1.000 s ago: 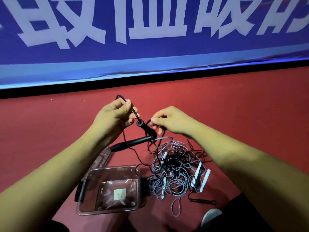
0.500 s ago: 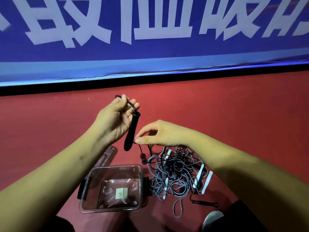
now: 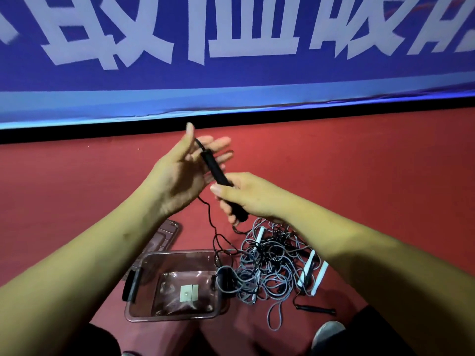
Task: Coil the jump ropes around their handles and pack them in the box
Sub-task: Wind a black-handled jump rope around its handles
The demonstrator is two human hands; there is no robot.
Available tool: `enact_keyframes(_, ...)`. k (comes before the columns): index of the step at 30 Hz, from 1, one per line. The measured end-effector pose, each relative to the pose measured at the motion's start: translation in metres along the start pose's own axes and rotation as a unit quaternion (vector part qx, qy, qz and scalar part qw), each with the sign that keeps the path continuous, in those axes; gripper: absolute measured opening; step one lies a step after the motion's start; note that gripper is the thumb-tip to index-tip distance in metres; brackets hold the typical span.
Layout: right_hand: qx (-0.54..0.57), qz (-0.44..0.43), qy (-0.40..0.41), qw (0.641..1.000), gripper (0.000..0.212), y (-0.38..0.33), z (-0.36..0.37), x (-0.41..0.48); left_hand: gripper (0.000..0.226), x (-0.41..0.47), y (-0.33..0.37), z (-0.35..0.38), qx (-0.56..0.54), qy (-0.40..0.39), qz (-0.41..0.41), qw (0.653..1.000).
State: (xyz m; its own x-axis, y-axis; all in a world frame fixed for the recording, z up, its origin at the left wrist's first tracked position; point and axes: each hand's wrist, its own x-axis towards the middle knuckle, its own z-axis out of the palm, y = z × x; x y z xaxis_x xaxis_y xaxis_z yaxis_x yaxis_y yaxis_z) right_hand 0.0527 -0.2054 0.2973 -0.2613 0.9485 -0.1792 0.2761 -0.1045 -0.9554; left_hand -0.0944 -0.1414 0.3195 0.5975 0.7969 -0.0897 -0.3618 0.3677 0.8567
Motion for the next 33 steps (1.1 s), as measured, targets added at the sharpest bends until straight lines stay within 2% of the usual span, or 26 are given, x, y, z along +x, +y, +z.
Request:
enact_keyframes(2, -0.035, -0.007, -0.007, 0.999, 0.013, -0.001, -0.003, 0.001, 0.020, -0.007, -0.004, 0.005, 0.109, -0.023, 0.021, 0.994)
enact_keyframes(3, -0.072, 0.005, -0.036, 0.997, 0.012, 0.000, -0.008, 0.001, 0.011, -0.010, -0.005, 0.009, 0.144, -0.024, 0.041, 0.988)
enact_keyframes(4, -0.125, 0.033, -0.072, 0.989, 0.021, 0.003, -0.014, 0.002, 0.003, -0.011, -0.003, 0.010, 0.169, -0.023, 0.057, 0.984)
enact_keyframes(6, -0.247, 0.109, -0.108, 0.957, 0.056, 0.016, -0.024, 0.004, 0.006, -0.014, 0.008, 0.009, 0.206, -0.044, 0.066, 0.975)
enact_keyframes(8, -0.302, 0.124, -0.033, 0.945, 0.091, 0.028, -0.028, 0.007, 0.005, -0.015, 0.021, 0.004, 0.193, -0.127, 0.025, 0.973)
enact_keyframes(9, -0.255, 0.098, 0.019, 0.962, 0.098, 0.029, -0.026, 0.008, 0.010, -0.016, 0.025, 0.000, 0.157, -0.182, -0.015, 0.970)
enact_keyframes(11, -0.147, 0.011, 0.064, 0.987, 0.086, 0.031, -0.016, 0.013, 0.013, -0.020, 0.028, -0.008, 0.054, -0.289, -0.091, 0.952)
enact_keyframes(12, -0.129, -0.016, 0.073, 0.989, 0.068, 0.034, -0.011, 0.019, 0.012, -0.021, 0.027, -0.009, 0.010, -0.323, -0.110, 0.940)
enact_keyframes(14, -0.148, 0.003, 0.057, 0.987, 0.020, 0.036, 0.001, 0.026, 0.015, -0.019, 0.027, -0.014, -0.059, -0.344, -0.116, 0.930)
enact_keyframes(15, -0.141, 0.029, 0.032, 0.989, 0.016, 0.036, 0.004, 0.027, 0.019, -0.015, 0.028, -0.015, -0.092, -0.337, -0.097, 0.932)
enact_keyframes(17, -0.125, 0.089, -0.053, 0.987, 0.028, 0.042, 0.003, 0.025, 0.025, -0.006, 0.038, -0.023, -0.156, -0.266, -0.007, 0.951)
enact_keyframes(19, -0.224, 0.131, -0.120, 0.958, 0.023, 0.048, -0.007, 0.019, 0.032, -0.001, 0.054, -0.039, -0.208, -0.125, 0.112, 0.964)
enact_keyframes(20, -0.276, 0.146, -0.114, 0.943, 0.020, 0.055, -0.016, 0.017, 0.037, 0.000, 0.061, -0.051, -0.207, -0.049, 0.163, 0.963)
enact_keyframes(21, -0.307, 0.157, -0.103, 0.933, 0.019, 0.062, -0.023, 0.015, 0.041, 0.000, 0.067, -0.064, -0.166, 0.031, 0.202, 0.965)
enact_keyframes(22, -0.311, 0.156, -0.083, 0.934, 0.021, 0.069, -0.029, 0.014, 0.046, 0.000, 0.069, -0.075, -0.067, 0.101, 0.228, 0.966)
enact_keyframes(23, -0.306, 0.144, -0.062, 0.939, 0.024, 0.071, -0.031, 0.012, 0.049, -0.001, 0.068, -0.082, 0.073, 0.150, 0.232, 0.958)
enact_keyframes(24, -0.295, 0.123, -0.041, 0.947, 0.027, 0.069, -0.030, 0.014, 0.051, -0.002, 0.062, -0.086, 0.214, 0.164, 0.220, 0.938)
enact_keyframes(25, -0.283, 0.097, -0.023, 0.954, 0.029, 0.060, -0.028, 0.015, 0.052, -0.002, 0.052, -0.084, 0.322, 0.141, 0.190, 0.917)
enact_keyframes(26, -0.274, 0.065, -0.010, 0.959, 0.029, 0.046, -0.023, 0.017, 0.052, -0.003, 0.041, -0.077, 0.383, 0.092, 0.147, 0.907)
enact_keyframes(28, -0.276, -0.008, 0.018, 0.961, 0.026, 0.016, -0.014, 0.022, 0.046, -0.008, 0.022, -0.059, 0.452, -0.024, 0.047, 0.891)
enact_keyframes(30, -0.288, -0.061, 0.056, 0.954, 0.023, -0.006, -0.013, 0.024, 0.032, -0.012, 0.008, -0.043, 0.514, -0.110, -0.025, 0.850)
enact_keyframes(32, -0.296, -0.077, 0.092, 0.948, 0.022, -0.010, -0.023, 0.023, 0.026, -0.010, 0.002, -0.040, 0.547, -0.099, -0.028, 0.831)
enact_keyframes(33, -0.292, -0.070, 0.101, 0.949, 0.024, -0.004, -0.031, 0.022, 0.029, -0.006, 0.003, -0.041, 0.527, -0.060, -0.012, 0.847)
